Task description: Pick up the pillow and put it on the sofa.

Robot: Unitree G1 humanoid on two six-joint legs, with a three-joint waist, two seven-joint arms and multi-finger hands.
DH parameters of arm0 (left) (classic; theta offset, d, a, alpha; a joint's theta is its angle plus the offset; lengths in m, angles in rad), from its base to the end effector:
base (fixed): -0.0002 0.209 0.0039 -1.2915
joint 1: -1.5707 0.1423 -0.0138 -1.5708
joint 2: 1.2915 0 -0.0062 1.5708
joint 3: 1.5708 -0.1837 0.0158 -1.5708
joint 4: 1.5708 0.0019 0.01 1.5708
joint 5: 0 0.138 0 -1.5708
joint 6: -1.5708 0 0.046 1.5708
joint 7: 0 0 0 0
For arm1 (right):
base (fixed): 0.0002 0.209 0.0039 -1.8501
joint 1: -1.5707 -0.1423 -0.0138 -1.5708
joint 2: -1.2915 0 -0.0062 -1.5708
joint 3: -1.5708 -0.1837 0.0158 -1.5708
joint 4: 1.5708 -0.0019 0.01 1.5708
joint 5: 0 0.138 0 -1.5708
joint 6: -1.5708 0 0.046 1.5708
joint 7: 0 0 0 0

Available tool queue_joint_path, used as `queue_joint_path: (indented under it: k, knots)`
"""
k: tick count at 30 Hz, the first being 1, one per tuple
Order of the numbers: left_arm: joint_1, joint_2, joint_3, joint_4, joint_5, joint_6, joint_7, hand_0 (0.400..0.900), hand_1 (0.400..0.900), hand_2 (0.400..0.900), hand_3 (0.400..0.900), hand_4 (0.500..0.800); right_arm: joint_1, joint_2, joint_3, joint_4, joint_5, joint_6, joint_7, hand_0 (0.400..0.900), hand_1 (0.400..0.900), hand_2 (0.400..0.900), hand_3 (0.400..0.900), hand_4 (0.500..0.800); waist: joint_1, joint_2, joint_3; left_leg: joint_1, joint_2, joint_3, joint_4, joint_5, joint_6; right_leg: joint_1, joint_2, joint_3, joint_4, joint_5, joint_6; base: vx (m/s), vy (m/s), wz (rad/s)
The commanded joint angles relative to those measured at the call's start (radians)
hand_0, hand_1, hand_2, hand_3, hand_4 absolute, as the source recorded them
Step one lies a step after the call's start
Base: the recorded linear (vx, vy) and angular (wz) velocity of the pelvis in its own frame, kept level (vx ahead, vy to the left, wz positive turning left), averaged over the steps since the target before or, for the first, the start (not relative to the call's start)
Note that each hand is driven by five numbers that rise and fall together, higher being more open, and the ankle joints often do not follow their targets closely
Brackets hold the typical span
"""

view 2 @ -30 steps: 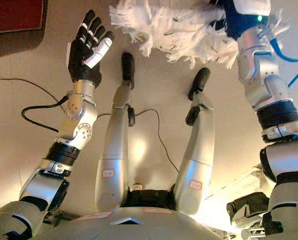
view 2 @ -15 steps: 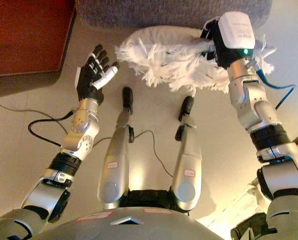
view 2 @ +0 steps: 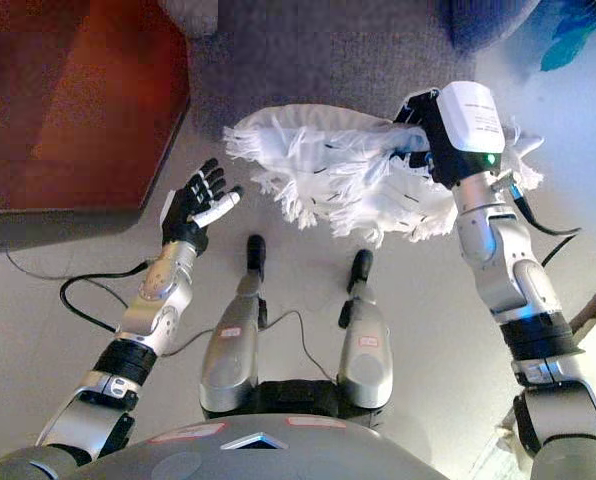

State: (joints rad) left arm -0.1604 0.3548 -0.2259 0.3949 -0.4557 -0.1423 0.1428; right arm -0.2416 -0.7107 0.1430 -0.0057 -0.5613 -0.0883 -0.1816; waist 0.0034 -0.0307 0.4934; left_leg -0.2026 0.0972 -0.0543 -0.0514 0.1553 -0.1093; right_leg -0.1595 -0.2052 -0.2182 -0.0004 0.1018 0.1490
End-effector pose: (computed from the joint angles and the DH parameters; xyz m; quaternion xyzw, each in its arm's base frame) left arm 0.2253 0.1929 0.0134 -0.0180 0.0785 0.0244 0.9965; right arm 0.2425 -0.2323 0.1277 -0.5789 -0.1984 -0.0164 0.7907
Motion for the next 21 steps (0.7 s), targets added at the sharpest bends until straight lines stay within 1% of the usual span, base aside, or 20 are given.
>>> queue_joint_path:
  k: [1,5,8,10,13,16,18,21]
  knots:
    - [0.05,-0.022,0.009,0.02,0.079,-0.031,-0.031,0.9,0.9,0.9,0.9,0.8,-0.065,-0.02,-0.118,-0.185,0.079,-0.116,-0.076,0.4,0.4,0.4,0.4,0.5,-0.017,-0.023,-0.271,0.011,0.014,0.032,-0.021,-0.026,-0.032,0.006,-0.011,0.009,-0.02,0.043,0.061,0.1,0.028,-0.12]
    - [0.088,-0.025,0.029,0.02,0.103,-0.019,-0.056,0.9,0.9,0.9,0.9,0.8,-0.056,-0.022,-0.146,-0.218,0.121,-0.129,-0.046,0.4,0.4,0.4,0.4,0.5,-0.016,-0.026,-0.321,0.058,0.019,0.054,-0.031,-0.046,-0.031,0.052,-0.009,0.009,-0.063,0.057,0.067,0.1,0.031,-0.11]
    - [0.113,-0.025,0.044,0.017,0.108,-0.012,-0.066,0.9,0.9,0.9,0.9,0.8,-0.071,-0.025,-0.157,-0.22,0.152,-0.133,-0.035,0.4,0.4,0.4,0.4,0.5,-0.011,-0.03,-0.348,0.083,0.021,0.061,-0.033,-0.055,-0.028,0.078,-0.011,0.009,-0.066,0.052,0.067,0.09,0.025,0.01]
    - [0.131,-0.022,0.051,0.011,0.101,-0.006,-0.076,0.9,0.9,0.9,0.9,0.8,-0.095,-0.034,-0.152,-0.197,0.193,-0.125,-0.013,0.4,0.4,0.4,0.4,0.5,-0.006,-0.036,-0.361,0.097,0.021,0.061,-0.033,-0.061,-0.026,0.093,-0.009,0.007,-0.058,0.042,0.063,0.1,0.007,0.09]
    - [0.149,-0.018,0.048,0.011,0.096,-0.001,-0.088,0.9,0.9,0.9,0.9,0.8,-0.154,-0.053,-0.128,-0.143,0.229,-0.113,-0.001,0.4,0.4,0.4,0.4,0.5,0.005,-0.045,-0.377,0.11,0.017,0.058,-0.034,-0.068,-0.023,0.114,-0.01,0.0,-0.061,0.035,0.062,0.08,0.004,0.1]
    - [0.174,0.0,0.051,-0.013,0.079,0.0,-0.098,0.9,0.9,0.9,0.9,0.8,-0.257,-0.073,-0.065,-0.03,0.268,-0.097,0.001,0.4,0.4,0.4,0.4,0.5,0.025,-0.052,-0.383,0.112,0.014,0.055,-0.033,-0.071,-0.02,0.121,-0.014,-0.008,-0.063,0.036,0.063,0.05,0.012,0.08]
    - [0.188,0.012,0.048,-0.031,0.056,-0.002,-0.108,0.9,0.9,0.9,0.9,0.8,-0.36,-0.104,-0.001,0.083,0.306,-0.083,0.003,0.4,0.4,0.4,0.4,0.5,0.042,-0.058,-0.383,0.107,0.01,0.049,-0.034,-0.069,-0.019,0.119,-0.016,-0.011,-0.061,0.036,0.062,0.03,0.007,0.14]
    - [0.195,0.036,0.035,-0.05,0.005,-0.013,-0.122,0.9,0.9,0.9,0.9,0.8,-0.573,-0.15,0.133,0.315,0.354,-0.058,-0.009,0.4,0.4,0.4,0.4,0.5,0.071,-0.069,-0.379,0.093,0.006,0.036,-0.034,-0.062,-0.021,0.118,-0.018,-0.024,-0.063,0.038,0.062,0.02,-0.009,0.2]
